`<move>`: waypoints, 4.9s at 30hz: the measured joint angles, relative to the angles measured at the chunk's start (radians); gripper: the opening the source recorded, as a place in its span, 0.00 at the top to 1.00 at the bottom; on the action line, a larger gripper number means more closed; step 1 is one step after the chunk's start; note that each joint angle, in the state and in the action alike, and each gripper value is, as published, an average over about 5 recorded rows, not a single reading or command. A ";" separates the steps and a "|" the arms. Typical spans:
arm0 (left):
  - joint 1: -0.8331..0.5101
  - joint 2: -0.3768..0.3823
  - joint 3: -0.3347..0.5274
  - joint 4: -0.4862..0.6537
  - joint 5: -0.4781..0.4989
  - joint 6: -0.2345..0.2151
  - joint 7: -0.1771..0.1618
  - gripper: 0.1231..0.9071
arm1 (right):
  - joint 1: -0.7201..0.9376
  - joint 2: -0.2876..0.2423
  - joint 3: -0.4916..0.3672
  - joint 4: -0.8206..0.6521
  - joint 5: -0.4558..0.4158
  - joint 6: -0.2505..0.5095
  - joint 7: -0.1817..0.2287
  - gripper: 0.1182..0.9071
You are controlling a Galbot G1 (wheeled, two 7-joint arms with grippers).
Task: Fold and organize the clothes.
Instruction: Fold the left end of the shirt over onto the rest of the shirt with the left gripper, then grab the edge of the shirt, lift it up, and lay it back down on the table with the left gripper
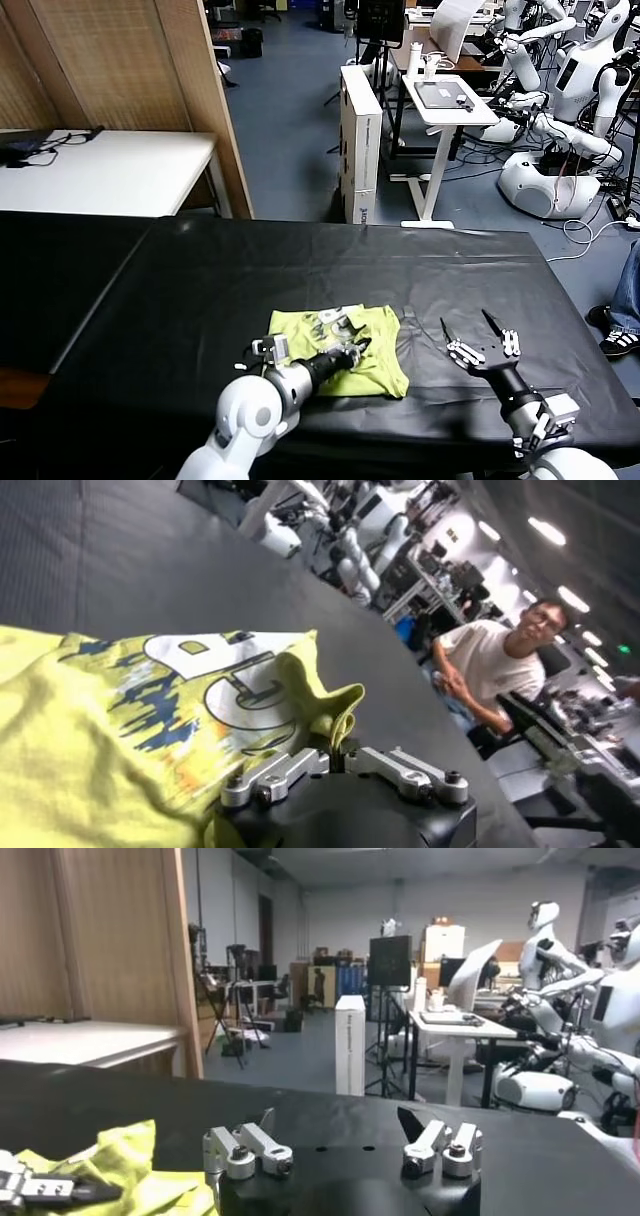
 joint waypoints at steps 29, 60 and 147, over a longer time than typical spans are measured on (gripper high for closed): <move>0.173 0.103 -0.325 -0.224 0.088 0.000 0.021 0.00 | 0.320 -0.340 -0.519 -0.044 -0.095 -0.021 -0.136 0.10; 0.226 0.084 -0.344 -0.203 0.143 0.000 0.051 0.00 | 0.107 -0.375 -0.374 -0.002 -0.022 -0.050 -0.098 0.25; 0.323 -0.173 -0.311 -0.024 0.428 -0.412 0.150 0.14 | 0.054 -0.282 -0.138 0.108 0.239 -0.113 -0.004 0.00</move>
